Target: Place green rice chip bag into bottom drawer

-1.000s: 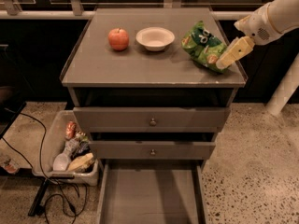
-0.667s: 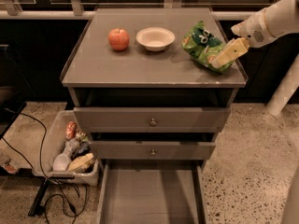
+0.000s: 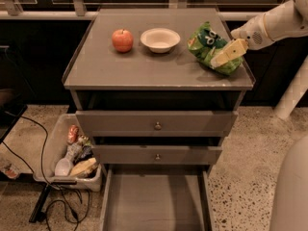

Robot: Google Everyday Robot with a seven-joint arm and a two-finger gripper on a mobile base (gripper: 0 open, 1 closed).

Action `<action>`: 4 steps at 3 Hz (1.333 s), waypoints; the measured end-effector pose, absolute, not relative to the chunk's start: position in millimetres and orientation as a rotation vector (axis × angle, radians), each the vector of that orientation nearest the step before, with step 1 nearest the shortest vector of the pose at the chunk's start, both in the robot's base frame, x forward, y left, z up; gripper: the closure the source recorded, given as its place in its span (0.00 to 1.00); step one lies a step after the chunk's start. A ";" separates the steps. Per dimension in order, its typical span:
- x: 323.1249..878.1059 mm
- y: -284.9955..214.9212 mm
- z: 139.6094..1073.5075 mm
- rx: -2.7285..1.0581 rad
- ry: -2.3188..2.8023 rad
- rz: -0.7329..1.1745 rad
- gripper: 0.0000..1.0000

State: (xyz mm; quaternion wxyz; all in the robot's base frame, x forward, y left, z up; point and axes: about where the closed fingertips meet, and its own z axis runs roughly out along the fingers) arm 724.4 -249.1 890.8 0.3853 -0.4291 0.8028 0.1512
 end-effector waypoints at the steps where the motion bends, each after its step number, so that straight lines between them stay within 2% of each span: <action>1: 740.9 -242.3 881.6 -1.117 2.072 0.360 0.00; 2: 742.3 -241.7 882.2 -1.119 2.071 0.357 0.19; 4: 742.4 -241.6 882.1 -1.119 2.071 0.357 0.64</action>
Offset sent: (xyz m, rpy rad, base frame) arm 0.0146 0.0062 -0.0082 -0.0315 0.0142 0.0023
